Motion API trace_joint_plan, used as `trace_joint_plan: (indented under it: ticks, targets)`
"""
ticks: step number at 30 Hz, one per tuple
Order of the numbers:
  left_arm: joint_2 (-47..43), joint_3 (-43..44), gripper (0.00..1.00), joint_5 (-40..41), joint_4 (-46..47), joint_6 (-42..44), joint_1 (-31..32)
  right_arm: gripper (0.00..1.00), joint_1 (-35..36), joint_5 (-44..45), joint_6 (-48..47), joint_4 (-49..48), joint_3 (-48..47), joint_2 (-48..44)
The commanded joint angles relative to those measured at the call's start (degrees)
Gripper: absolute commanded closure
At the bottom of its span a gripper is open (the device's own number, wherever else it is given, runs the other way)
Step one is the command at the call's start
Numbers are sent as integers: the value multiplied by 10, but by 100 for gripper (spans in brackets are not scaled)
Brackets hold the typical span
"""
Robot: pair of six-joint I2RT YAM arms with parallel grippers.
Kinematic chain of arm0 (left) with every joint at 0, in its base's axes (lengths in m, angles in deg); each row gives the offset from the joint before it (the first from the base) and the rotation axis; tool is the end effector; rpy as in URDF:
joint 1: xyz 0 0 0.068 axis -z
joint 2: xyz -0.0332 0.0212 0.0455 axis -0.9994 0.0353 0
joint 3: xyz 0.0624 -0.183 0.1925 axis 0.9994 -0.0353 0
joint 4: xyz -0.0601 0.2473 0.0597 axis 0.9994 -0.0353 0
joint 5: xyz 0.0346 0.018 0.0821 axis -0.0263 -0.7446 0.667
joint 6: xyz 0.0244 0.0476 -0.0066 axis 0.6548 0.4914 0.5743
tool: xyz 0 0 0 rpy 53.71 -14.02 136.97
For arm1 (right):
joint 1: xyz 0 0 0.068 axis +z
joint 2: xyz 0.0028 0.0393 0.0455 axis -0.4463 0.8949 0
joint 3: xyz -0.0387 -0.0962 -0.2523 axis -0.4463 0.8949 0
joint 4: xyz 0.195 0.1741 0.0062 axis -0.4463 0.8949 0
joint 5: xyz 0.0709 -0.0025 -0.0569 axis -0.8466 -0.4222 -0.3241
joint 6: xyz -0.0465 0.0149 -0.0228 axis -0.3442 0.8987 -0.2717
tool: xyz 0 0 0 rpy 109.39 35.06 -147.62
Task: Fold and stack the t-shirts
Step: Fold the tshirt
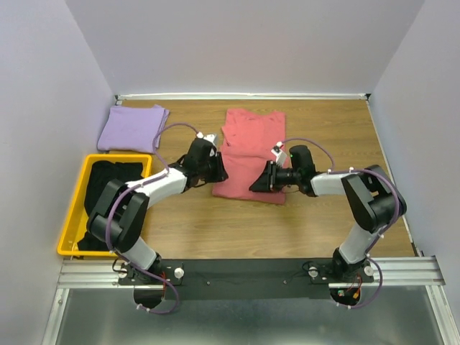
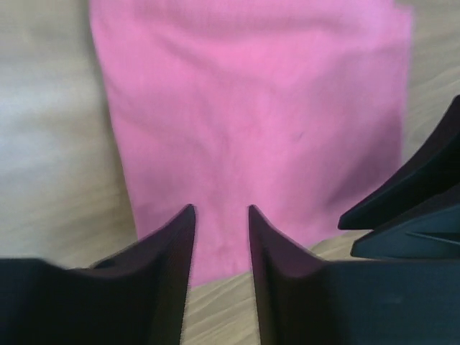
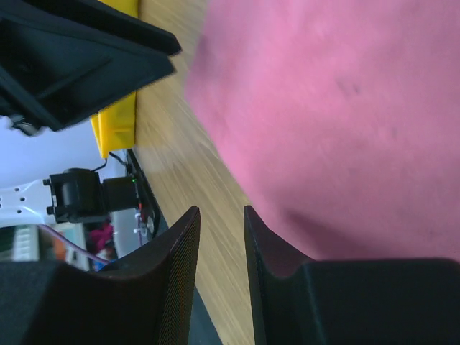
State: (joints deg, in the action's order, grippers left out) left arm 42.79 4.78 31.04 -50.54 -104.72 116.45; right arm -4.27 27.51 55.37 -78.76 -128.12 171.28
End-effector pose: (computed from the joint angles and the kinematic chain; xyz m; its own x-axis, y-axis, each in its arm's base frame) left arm 0.2885 -0.1626 0.2029 -0.7884 -0.1842 -0.5870 0.1693 0.8523 -0.4949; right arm 0.2932 0.1474 0.1493 -0.9206 0.0915 -0.3795 -0.2963 0.4692 0.8319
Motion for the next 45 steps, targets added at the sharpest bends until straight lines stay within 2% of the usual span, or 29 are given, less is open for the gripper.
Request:
trace_joint_plan:
  ticks: [1, 3, 8, 11, 14, 20, 22, 23, 26, 27, 30, 34, 39, 45]
  targets:
    - [37, -56, 67, 15, 20, -30, 4, 62, 9, -14, 78, -136, 51, 38]
    - [48, -65, 76, 21, 20, -47, 4, 62, 9, -4, 64, -138, 57, 50]
    - [45, -101, 85, 49, 30, -71, 4, 63, -2, 7, 28, -142, 97, 96]
    - [35, -125, 85, 59, 27, -77, 4, 63, -29, 2, 19, -160, 129, 102]
    - [24, -147, 86, 55, 30, -84, 4, 63, -91, -24, 0, -162, 157, 97]
    - [5, -157, 86, 54, 31, -80, 4, 63, -121, -61, 0, -160, 163, 75]
    - [-7, -150, 83, 48, 30, -78, 4, 63, -120, -75, 5, -158, 160, 58]
    - [-21, -147, 75, 44, 29, -75, 9, 63, -119, -75, 3, -143, 153, 33]
    - [-58, -131, 62, 46, 24, -73, 15, 63, -100, -62, -5, -87, 128, -25]
    - [-68, -128, 53, 48, 24, -73, 16, 63, -92, -59, 1, -83, 120, -36]
    - [-113, -122, 42, 81, 24, -84, 16, 63, -55, -45, 27, -81, 89, -51]
    - [-170, -143, 38, 142, 34, -98, 14, 62, 4, -22, 75, -137, 52, -18]
    - [-206, -196, 37, 121, 103, -126, 13, 63, 83, -11, 113, -190, 1, 77]
    - [-242, -272, 37, 112, 157, -152, 13, 63, 121, 18, 136, -224, -45, 189]
